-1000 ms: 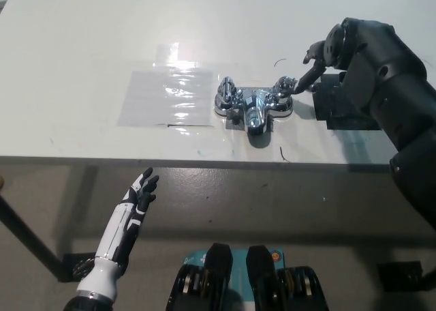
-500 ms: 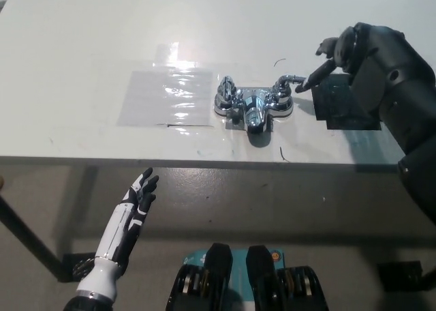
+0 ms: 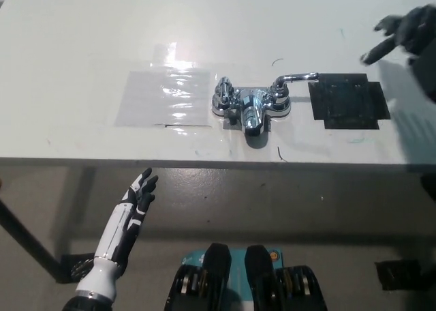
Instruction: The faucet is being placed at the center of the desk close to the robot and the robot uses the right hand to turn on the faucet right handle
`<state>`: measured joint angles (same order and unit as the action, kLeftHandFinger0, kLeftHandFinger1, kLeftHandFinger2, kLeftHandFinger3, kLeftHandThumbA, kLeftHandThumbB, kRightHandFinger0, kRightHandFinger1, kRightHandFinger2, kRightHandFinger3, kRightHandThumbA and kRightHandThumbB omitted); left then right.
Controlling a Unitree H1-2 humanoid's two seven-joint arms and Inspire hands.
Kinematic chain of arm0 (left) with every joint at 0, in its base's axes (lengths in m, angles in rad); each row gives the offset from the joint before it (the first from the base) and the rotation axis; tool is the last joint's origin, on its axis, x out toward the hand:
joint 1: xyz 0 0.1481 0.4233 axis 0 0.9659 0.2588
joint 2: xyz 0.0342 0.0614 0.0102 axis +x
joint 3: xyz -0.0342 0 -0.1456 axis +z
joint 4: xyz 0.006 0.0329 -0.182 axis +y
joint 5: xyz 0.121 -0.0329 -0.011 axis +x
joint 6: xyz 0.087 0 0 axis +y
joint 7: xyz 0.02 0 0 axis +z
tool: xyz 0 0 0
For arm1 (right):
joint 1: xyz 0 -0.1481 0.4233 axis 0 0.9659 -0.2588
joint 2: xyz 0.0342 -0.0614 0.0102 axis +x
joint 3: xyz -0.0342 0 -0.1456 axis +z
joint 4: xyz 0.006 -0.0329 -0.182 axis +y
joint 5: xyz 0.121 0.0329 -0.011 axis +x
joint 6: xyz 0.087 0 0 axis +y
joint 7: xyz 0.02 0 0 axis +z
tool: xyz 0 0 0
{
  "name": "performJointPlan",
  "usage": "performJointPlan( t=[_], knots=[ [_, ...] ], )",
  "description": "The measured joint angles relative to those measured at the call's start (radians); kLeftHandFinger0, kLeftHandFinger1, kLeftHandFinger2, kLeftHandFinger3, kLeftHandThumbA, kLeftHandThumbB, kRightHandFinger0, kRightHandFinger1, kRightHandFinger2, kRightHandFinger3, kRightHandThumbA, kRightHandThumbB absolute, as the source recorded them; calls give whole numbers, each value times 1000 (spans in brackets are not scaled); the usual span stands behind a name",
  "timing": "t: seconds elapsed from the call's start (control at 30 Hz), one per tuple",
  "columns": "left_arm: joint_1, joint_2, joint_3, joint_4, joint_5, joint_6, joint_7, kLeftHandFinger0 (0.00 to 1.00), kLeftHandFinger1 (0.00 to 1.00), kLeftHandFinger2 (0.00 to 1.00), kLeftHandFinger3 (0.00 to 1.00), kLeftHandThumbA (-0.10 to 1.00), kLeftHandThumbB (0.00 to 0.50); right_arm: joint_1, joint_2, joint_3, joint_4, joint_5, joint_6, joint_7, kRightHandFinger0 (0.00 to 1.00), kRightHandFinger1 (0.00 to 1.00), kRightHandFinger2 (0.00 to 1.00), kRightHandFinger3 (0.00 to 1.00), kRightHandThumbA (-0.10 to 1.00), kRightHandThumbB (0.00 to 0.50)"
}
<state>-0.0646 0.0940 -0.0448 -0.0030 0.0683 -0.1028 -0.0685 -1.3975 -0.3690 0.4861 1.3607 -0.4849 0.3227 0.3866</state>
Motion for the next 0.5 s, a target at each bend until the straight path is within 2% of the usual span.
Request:
performJointPlan(
  t=[0.03,0.07,0.1,0.13,0.17,0.23,0.3,0.37,0.43,0.47,0.5],
  knots=[
    [0,0,0,0,-1,0,0,1000,1000,1000,1000,948,0,-3,-22,-22,-30,8,1,11,1000,1000,1000,1000,640,280],
    [0,0,0,0,-1,1,0,1000,1000,1000,1000,948,0,-3,-39,-47,-66,18,4,16,1000,1000,1000,1000,731,298],
    [0,0,0,0,-1,1,0,1000,1000,1000,1000,947,0,-3,-56,-72,-104,26,7,19,1000,1000,1000,1000,743,294],
    [0,0,0,0,-1,1,0,1000,1000,1000,1000,947,0,-3,-74,-87,-146,32,13,23,1000,1000,1000,1000,738,273],
    [0,0,0,1,-1,1,0,1000,1000,1000,1000,947,0,-3,-86,-101,-178,35,16,26,1000,1000,1000,1000,745,226],
    [1,0,0,1,-2,2,0,1000,1000,1000,1000,948,0,4,-109,-137,-253,45,24,32,1000,1000,1000,1000,795,191],
    [1,-1,0,3,-1,3,0,1000,1000,1000,1000,951,0,27,-129,-185,-346,54,34,33,1000,1000,1000,1000,924,225],
    [1,-1,0,5,-1,3,0,1000,1000,1000,1000,965,0,56,-136,-221,-422,59,41,32,1000,1000,1000,1000,976,215],
    [1,-1,-1,7,-1,3,0,1000,1000,1000,1000,972,0,100,-136,-258,-502,63,47,32,1000,1000,1000,1000,982,215],
    [1,-1,-1,8,-1,3,0,1000,1000,1000,1000,983,0,119,-136,-271,-525,65,48,32,1000,1000,1000,1000,919,174],
    [1,-1,-1,9,-1,4,0,1000,1000,1000,1000,987,1,152,-134,-292,-572,69,49,32,1000,1000,1000,1000,888,170]
  ],
)
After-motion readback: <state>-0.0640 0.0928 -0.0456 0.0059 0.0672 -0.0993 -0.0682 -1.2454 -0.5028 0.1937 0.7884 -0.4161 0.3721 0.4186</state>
